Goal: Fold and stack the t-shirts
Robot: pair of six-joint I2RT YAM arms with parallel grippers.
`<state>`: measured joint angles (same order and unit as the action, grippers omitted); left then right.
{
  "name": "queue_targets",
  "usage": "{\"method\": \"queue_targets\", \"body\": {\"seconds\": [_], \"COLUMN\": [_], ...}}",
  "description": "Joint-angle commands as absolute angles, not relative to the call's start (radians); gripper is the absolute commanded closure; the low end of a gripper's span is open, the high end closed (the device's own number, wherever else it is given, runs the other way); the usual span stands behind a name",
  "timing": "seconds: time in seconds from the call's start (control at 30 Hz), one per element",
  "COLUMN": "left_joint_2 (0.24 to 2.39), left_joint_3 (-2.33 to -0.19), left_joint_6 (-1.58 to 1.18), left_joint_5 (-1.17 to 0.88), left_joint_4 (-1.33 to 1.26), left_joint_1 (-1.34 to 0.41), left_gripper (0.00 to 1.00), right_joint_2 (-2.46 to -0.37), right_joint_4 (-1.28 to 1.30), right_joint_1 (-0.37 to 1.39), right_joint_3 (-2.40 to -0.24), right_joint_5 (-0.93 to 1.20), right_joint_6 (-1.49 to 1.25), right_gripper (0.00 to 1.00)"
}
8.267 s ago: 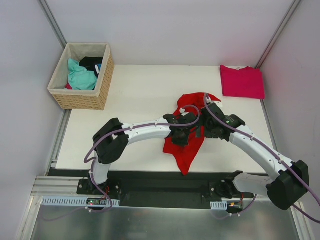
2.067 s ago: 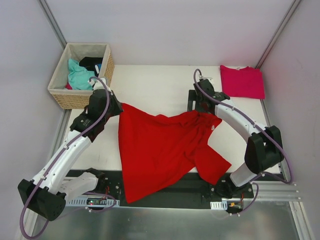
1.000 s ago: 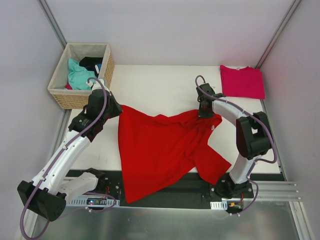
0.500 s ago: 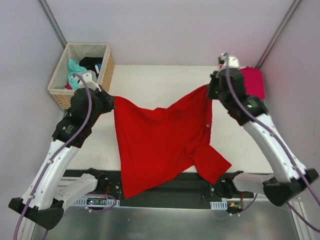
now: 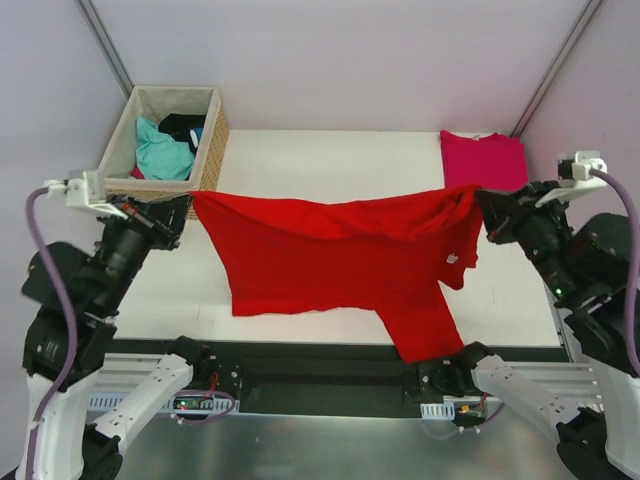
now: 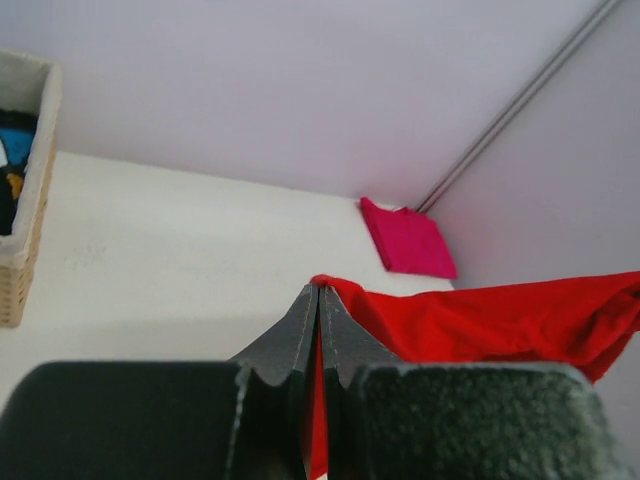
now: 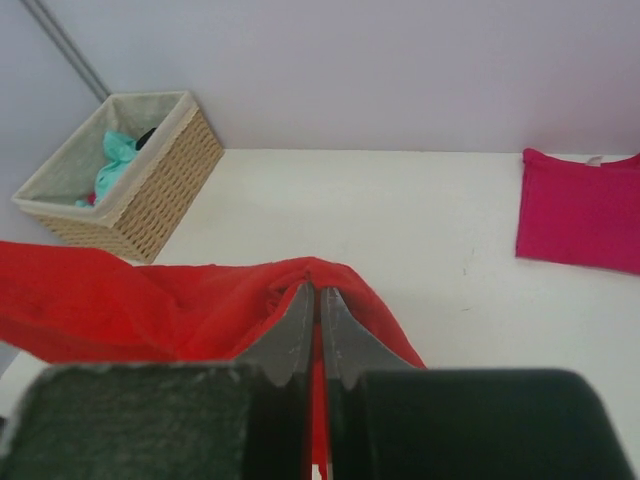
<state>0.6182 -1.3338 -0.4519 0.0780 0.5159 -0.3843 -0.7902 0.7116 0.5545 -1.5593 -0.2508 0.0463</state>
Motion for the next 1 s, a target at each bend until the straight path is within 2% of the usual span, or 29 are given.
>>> {"method": "queue_targets", "body": {"seconds": [0.0,0.07,0.23,0.33,0.5,0.6,0.77,0.97], "left_joint_2": [0.551,0.52,0.502,0.502,0.557,0.655,0.911,1.247], "left_joint_3": [-1.423,-1.451,-1.462,-1.38,-1.215,-1.119,-1.011,-1.017], "left_joint_6": [-0.413,-0.423,-0.475,-0.491,-0.485,-0.469,-0.463,-0.525], "left_joint_5": [-0.029,-0.07,-0.115,-0.037,0.098,0.153,0.231,0.132], "left_joint_4": [0.488,0.485,0.472,0.471,0.422,0.358,0.152,-0.062], "left_joint_1": [-0.373,-0.373,-0.373,-0.371,-0.373,-0.373,-0.362,-0.226], "left_gripper": [1.0,1.0,1.0,1.0,1.0,1.0,1.0,1.0], "right_joint_2": [-0.712,-0.696,-0.761,-0.836,-0.961,-1.046,-1.392,-1.795], "right_joint_4": [0.715,0.716,0.778,0.788,0.678,0.582,0.466,0.384], "right_joint_1": [0.558,0.56,0.557,0.557,0.557,0.523,0.379,0.299], "right_joint_3": [-1.591,-1.63,-1.709,-1.66,-1.459,-1.393,-1.374,-1.57], "right_joint_5": [-0.06,0.032,0.051,-0.058,-0.265,-0.305,-0.255,-0.255], "right_joint_6": [0.063,0.06,0.028,0.005,-0.029,-0.035,-0.106,-0.104], "right_gripper": [0.99,0.99,0.99,0.99,0.99,0.99,0.99,0.99]}}
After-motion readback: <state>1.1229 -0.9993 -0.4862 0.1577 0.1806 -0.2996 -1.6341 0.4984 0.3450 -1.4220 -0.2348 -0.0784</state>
